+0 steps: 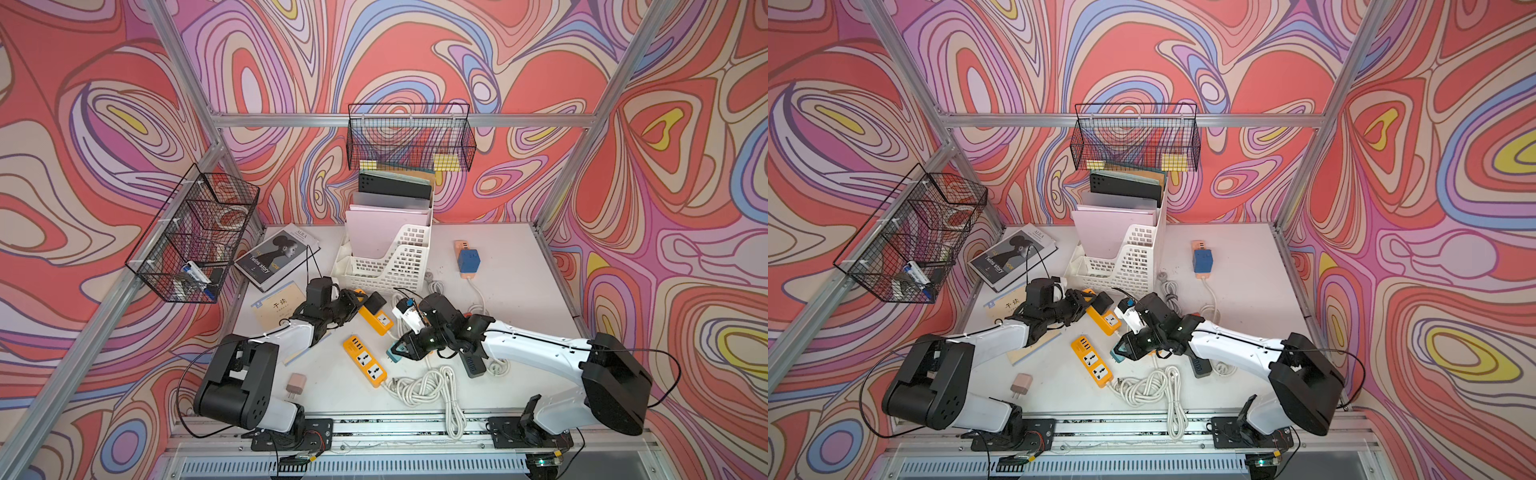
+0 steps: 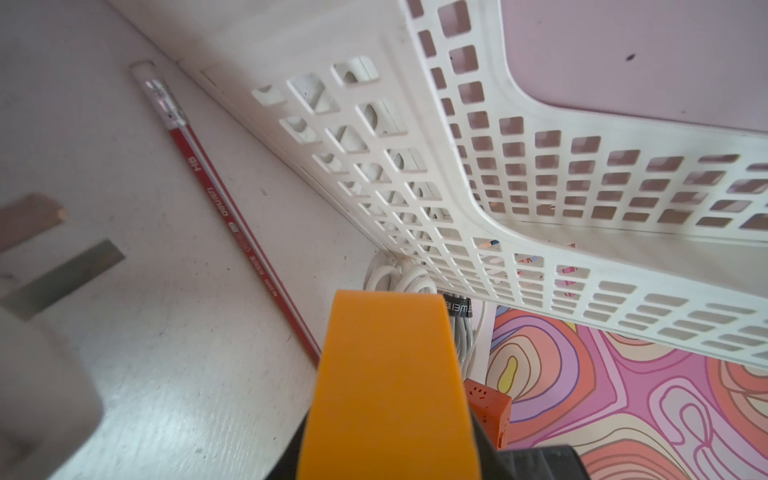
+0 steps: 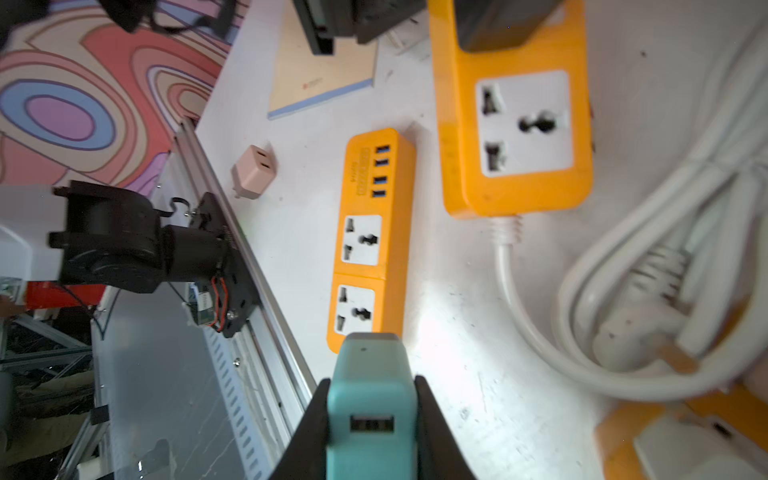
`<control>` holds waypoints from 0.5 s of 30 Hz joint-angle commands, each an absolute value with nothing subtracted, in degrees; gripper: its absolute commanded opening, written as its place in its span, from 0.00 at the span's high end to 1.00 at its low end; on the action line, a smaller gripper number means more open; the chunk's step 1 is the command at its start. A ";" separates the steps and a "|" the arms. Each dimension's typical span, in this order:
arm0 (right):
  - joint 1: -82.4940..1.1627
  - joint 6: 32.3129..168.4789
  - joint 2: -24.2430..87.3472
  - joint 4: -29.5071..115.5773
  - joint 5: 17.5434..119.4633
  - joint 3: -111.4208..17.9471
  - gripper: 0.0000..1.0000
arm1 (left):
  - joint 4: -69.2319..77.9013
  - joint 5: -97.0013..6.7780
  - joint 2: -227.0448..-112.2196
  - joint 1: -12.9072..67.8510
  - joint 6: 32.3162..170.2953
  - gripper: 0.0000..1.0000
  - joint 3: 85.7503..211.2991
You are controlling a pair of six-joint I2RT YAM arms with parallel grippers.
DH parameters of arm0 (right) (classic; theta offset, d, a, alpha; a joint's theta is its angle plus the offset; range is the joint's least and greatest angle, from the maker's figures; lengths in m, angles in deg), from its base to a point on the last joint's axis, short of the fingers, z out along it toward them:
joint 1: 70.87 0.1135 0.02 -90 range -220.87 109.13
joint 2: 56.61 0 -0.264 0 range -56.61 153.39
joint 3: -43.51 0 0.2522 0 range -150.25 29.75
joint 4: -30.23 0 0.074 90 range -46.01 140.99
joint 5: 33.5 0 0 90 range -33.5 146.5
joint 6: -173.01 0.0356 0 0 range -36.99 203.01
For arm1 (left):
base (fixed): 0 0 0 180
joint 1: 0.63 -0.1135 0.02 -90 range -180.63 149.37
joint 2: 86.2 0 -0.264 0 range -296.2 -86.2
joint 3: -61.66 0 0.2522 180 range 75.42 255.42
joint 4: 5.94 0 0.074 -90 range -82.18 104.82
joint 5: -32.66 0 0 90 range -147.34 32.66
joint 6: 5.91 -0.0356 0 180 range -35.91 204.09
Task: Pull the plug off the socket
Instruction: Place the plug at the center of the board.
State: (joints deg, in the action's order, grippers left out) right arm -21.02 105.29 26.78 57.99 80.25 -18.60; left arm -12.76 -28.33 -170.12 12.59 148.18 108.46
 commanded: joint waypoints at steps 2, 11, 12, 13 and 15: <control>-19.96 104.22 30.02 58.46 76.86 -18.13 0.84 | -15.20 -29.49 -169.17 12.56 146.41 1.00 110.35; -18.08 107.43 35.35 56.50 72.86 -18.64 0.77 | -14.95 -28.80 -167.36 13.21 145.17 1.00 108.63; -17.88 107.44 35.67 57.20 72.02 -18.91 0.76 | -14.95 -28.73 -167.08 13.32 145.07 1.00 108.45; -17.90 107.55 35.60 57.68 71.15 -18.98 0.74 | -14.86 -28.69 -166.75 13.42 144.97 1.00 108.28; -17.79 107.89 34.96 58.67 69.28 -19.03 0.66 | -14.15 -28.80 -165.91 13.69 144.41 1.00 108.16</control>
